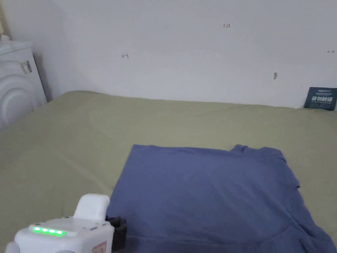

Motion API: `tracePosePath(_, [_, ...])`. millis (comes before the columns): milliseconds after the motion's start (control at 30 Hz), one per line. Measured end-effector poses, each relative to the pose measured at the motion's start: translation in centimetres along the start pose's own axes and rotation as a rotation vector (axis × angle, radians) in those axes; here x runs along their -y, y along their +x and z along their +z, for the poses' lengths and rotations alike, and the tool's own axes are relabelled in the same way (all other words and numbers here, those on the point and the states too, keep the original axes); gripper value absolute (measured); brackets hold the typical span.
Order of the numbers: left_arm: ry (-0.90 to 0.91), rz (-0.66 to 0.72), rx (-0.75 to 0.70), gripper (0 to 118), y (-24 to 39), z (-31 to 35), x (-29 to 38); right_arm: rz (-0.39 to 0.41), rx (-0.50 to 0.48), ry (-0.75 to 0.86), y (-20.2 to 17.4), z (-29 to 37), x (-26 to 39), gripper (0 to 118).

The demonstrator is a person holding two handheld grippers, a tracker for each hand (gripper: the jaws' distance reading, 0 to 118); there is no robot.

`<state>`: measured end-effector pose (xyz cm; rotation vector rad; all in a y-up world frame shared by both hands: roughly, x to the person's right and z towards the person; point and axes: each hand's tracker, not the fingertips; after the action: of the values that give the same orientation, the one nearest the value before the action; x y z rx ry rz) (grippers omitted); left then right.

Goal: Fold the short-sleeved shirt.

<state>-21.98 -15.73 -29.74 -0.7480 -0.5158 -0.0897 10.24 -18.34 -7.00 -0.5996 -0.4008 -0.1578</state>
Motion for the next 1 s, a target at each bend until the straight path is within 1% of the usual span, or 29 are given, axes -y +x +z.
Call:
tracePosePath(33, [0.007,-0.005,0.003,71,-1.9,0.1,-0.9,-0.005,0.012,0.010,0.5,-0.1,-0.6,2])
tracePosePath(67, [0.006,0.004,-0.015,82,-3.3,0.0,-1.4,-0.011,0.022,0.016,0.9,-0.2,-1.1,2])
tracePosePath(100, [-0.025,0.015,-0.056,85,-4.8,-0.5,-1.8,-0.014,0.025,0.016,1.4,-0.4,-1.7,2])
tracePosePath(200, [-0.111,0.110,-0.073,87,-7.8,-2.1,-1.3,-0.043,0.045,0.016,2.6,-1.1,-2.8,2])
tracePosePath(300, [-0.195,0.150,-0.025,87,-8.9,-5.3,1.0,-0.060,0.055,0.011,3.3,-1.9,-3.3,2])
tracePosePath(433, [-0.305,0.146,-0.003,87,-8.3,-9.5,4.0,-0.062,0.066,-0.012,3.9,-2.7,-3.4,2])
tracePosePath(533, [-0.280,0.100,-0.050,85,-7.4,-11.3,4.5,-0.064,0.073,-0.025,4.4,-3.0,-3.2,2])
tracePosePath(567, [-0.272,0.085,-0.073,77,-7.0,-11.3,4.6,-0.062,0.078,-0.030,4.7,-3.1,-3.2,2])
tracePosePath(600, [-0.266,0.090,-0.085,61,-6.8,-11.3,4.4,-0.063,0.081,-0.034,5.0,-3.2,-3.1,2])
tracePosePath(667, [-0.243,0.089,-0.094,12,-6.3,-11.2,4.2,-0.077,0.092,-0.045,6.2,-3.3,-3.0,2])
tracePosePath(700, [-0.226,0.075,-0.082,12,-6.2,-10.8,4.1,-0.083,0.098,-0.054,7.0,-3.5,-2.9,2])
tracePosePath(733, [-0.218,0.049,-0.094,8,-5.8,-10.8,4.1,-0.092,0.099,-0.079,8.1,-4.0,-3.0,2])
tracePosePath(767, [-0.233,0.027,-0.080,7,-5.6,-10.9,4.0,-0.086,0.106,-0.118,9.3,-4.7,-3.0,3])
tracePosePath(800, [-0.238,0.017,-0.050,7,-5.5,-10.9,3.9,-0.058,0.114,-0.170,10.4,-5.7,-3.1,9])
tracePosePath(833, [-0.232,0.014,-0.038,7,-4.8,-10.2,3.9,-0.036,0.131,-0.198,11.6,-6.7,-3.1,28])
tracePosePath(867, [-0.229,0.011,-0.046,7,-4.7,-10.2,3.9,-0.003,0.148,-0.234,13.0,-7.9,-3.2,69])
tracePosePath(900, [-0.231,0.011,-0.048,7,-4.6,-10.2,3.8,0.022,0.145,-0.274,14.1,-9.1,-3.2,90])
tracePosePath(933, [-0.218,0.022,-0.036,7,-4.7,-9.9,3.7,0.027,0.124,-0.319,15.4,-10.5,-3.1,90])
tracePosePath(967, [-0.214,0.036,-0.026,7,-4.8,-9.7,3.5,0.030,0.066,-0.353,16.3,-11.6,-3.1,88])
tracePosePath(1000, [-0.217,0.049,-0.025,7,-5.0,-9.7,3.5,0.037,0.038,-0.359,16.6,-12.5,-3.2,88])
